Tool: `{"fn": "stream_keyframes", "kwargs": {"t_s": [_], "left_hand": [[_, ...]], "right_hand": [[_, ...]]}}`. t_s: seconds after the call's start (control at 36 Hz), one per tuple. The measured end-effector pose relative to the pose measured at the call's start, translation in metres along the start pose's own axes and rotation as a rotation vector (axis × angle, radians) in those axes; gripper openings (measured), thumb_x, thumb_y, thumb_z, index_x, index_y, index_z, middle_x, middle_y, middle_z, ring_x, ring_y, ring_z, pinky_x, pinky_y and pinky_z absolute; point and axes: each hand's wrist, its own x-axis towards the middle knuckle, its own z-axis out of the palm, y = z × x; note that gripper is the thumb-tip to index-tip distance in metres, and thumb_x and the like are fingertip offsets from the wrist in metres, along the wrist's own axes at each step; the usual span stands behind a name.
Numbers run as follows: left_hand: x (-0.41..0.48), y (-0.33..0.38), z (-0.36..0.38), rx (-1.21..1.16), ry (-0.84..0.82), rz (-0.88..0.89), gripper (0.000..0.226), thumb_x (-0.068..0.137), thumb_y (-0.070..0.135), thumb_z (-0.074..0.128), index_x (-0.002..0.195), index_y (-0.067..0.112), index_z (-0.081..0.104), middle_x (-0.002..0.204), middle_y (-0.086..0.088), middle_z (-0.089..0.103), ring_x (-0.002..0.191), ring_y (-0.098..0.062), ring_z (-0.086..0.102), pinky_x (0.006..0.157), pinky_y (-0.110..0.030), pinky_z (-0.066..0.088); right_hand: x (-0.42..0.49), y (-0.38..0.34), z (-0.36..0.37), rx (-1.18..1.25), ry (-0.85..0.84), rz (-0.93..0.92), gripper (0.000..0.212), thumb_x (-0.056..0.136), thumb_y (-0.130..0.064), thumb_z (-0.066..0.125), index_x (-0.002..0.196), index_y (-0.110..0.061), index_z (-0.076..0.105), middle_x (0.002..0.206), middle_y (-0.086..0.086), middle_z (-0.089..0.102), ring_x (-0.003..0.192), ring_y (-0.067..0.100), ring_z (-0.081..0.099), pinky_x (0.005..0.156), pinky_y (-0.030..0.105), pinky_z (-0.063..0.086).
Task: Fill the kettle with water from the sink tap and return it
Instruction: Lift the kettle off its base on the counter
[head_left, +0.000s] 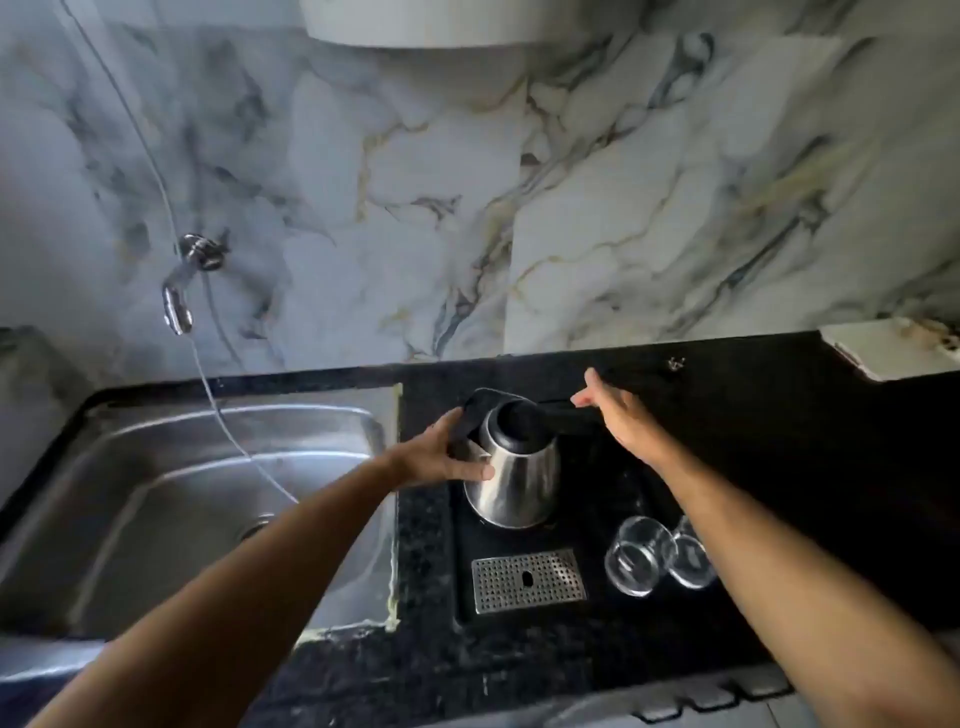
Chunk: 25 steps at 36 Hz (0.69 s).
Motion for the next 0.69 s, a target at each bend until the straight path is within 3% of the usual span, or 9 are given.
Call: {"fn": "stream_keyframes", "kwargs": {"t_s": [0.08,0.14,0.22,0.33,0.42,0.47,0.53,0.58,0.69], "left_hand": [[0.006,-0.015,0.021,-0.016,0.016,-0.156,0.112,0.071,0.035,0.088,0.153,0.018,0.014,0.139,0.010,0.035,0.129,-0.011,0.037,0.105,-0.023,0.036],[0.013,-0.029,0.033,-0.057,0.052,-0.185,0.098,0.068,0.034,0.089,0.144,0.017,0.029,0.134,0.001,0.046,0.122,-0.019,0.048,0.108,-0.038,0.041],[0.018,-0.042,0.046,-0.122,0.119,-0.179,0.075,0.070,0.033,0.089,0.127,0.026,0.041,0.122,0.011,0.052,0.109,-0.003,0.052,0.098,-0.026,0.047],[0.018,-0.043,0.056,-0.224,0.223,-0.136,0.054,0.074,0.027,0.086,0.112,0.034,0.047,0.120,0.012,0.053,0.096,0.009,0.061,0.073,-0.006,0.049],[0.018,-0.042,0.062,-0.273,0.260,-0.098,0.053,0.081,0.021,0.081,0.122,0.023,0.049,0.125,0.005,0.056,0.101,0.009,0.062,0.078,-0.009,0.049],[0.017,-0.040,0.064,-0.331,0.261,-0.089,0.052,0.084,0.022,0.078,0.127,0.024,0.049,0.129,0.001,0.059,0.110,-0.004,0.063,0.083,-0.017,0.051],[0.017,-0.033,0.058,-0.400,0.272,-0.079,0.049,0.084,0.027,0.077,0.126,0.030,0.052,0.127,0.004,0.064,0.113,-0.016,0.064,0.083,-0.024,0.054],[0.015,-0.020,0.047,-0.425,0.317,-0.066,0.052,0.080,0.038,0.079,0.125,0.034,0.053,0.125,0.007,0.066,0.113,-0.018,0.065,0.084,-0.029,0.055],[0.005,0.008,0.003,-0.420,0.398,-0.018,0.065,0.072,0.050,0.080,0.129,0.037,0.052,0.130,0.001,0.064,0.115,-0.023,0.064,0.085,-0.035,0.055]], "right_hand": [[0.004,0.023,0.001,0.125,-0.055,0.182,0.087,0.072,-0.090,0.025,0.091,-0.023,0.076,0.108,0.006,0.073,0.105,0.022,0.063,0.101,0.044,0.044],[0.005,0.038,0.008,0.260,-0.051,0.237,0.086,0.076,-0.086,0.028,0.095,-0.016,0.073,0.107,0.009,0.073,0.105,0.025,0.064,0.101,0.050,0.045],[0.009,0.052,0.020,0.422,-0.030,0.248,0.074,0.082,-0.079,0.035,0.092,-0.016,0.072,0.098,0.003,0.075,0.099,0.019,0.066,0.102,0.047,0.045],[0.015,0.059,0.039,0.625,0.020,0.285,0.076,0.087,-0.070,0.044,0.134,-0.012,0.058,0.141,0.008,0.058,0.130,0.022,0.051,0.114,0.042,0.033],[0.023,0.062,0.047,0.740,0.042,0.328,0.073,0.088,-0.067,0.046,0.110,-0.001,0.068,0.108,0.016,0.069,0.092,0.028,0.063,0.084,0.036,0.049],[0.026,0.057,0.049,0.774,0.040,0.305,0.064,0.089,-0.064,0.044,0.075,-0.007,0.069,0.067,0.010,0.063,0.057,0.021,0.054,0.056,0.031,0.040],[0.034,0.047,0.048,0.787,0.023,0.262,0.067,0.091,-0.062,0.040,0.046,-0.014,0.054,0.042,0.005,0.047,0.040,0.019,0.040,0.047,0.034,0.030],[0.044,0.031,0.047,0.789,0.005,0.224,0.066,0.090,-0.060,0.040,0.042,-0.015,0.047,0.038,0.006,0.041,0.037,0.020,0.035,0.046,0.035,0.026],[0.069,-0.017,0.055,0.879,0.022,0.212,0.048,0.081,-0.055,0.053,0.050,-0.020,0.063,0.055,0.008,0.051,0.049,0.022,0.044,0.050,0.032,0.030]]}}
